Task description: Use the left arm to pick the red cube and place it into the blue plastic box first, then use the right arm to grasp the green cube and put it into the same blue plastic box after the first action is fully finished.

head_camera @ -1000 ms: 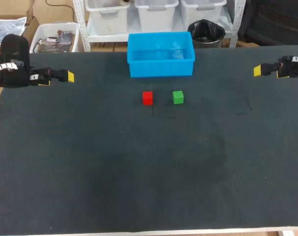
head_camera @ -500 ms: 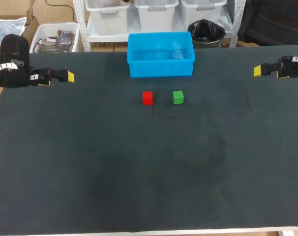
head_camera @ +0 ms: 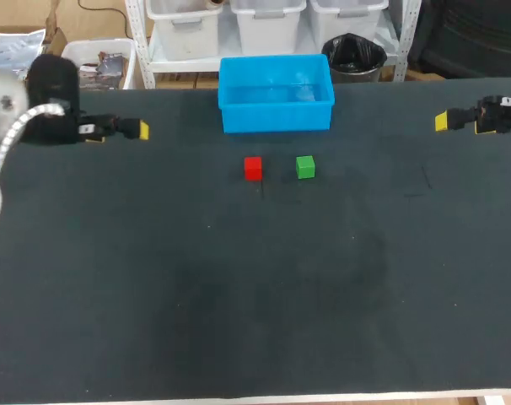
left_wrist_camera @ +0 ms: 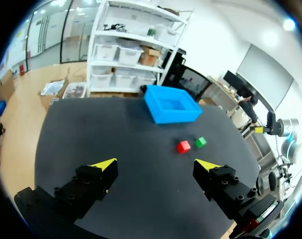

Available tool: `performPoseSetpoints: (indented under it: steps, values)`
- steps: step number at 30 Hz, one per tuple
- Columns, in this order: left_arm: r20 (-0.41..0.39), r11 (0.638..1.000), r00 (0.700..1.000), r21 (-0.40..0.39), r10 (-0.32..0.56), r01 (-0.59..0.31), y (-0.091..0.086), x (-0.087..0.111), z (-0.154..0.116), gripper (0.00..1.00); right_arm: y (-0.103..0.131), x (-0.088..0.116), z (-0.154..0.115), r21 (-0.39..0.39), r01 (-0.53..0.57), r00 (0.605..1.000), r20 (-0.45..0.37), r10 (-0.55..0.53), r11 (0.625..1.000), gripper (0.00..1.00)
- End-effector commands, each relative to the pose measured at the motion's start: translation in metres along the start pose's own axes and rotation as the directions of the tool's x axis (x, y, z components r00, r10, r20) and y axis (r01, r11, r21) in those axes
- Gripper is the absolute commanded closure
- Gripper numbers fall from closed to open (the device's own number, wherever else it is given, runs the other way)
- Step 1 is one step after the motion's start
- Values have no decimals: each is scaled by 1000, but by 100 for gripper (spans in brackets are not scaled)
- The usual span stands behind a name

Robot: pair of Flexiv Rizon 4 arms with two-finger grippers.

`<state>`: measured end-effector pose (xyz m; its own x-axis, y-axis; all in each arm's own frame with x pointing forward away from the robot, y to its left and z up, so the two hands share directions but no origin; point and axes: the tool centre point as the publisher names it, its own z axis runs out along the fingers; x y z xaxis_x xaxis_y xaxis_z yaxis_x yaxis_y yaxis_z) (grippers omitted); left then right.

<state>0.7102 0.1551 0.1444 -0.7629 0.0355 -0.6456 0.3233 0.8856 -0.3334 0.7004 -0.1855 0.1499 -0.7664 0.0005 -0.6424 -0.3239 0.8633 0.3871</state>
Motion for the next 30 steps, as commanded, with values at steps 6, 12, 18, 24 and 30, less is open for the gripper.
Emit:
performPoseSetpoints:
  steps: [6, 12, 18, 24, 30]
  values:
    - [-165, 931, 984, -365, -66, 1, -45, -23, 27, 0, 0, 0, 0, 1, 1, 1000, 0, -1, 1000, 0]
    - [-254, 899, 962, -438, -101, -21, -67, -27, 42, 0, 0, 0, 0, 1, 1, 1000, 0, -1, 1000, 0]
    - [-296, 873, 949, -485, -112, -48, -89, -26, 52, 0, 0, 0, 0, 1, 1, 1000, 0, -1, 1000, 0]
    - [-295, 849, 943, -528, -152, -29, -99, -23, 60, 0, 0, 0, 0, 1, 1, 1000, 0, -1, 1000, 0]
    - [-295, 849, 943, -528, -152, -29, -99, -23, 60, 0, 0, 0, 0, 1, 1, 1000, 0, -1, 1000, 0]
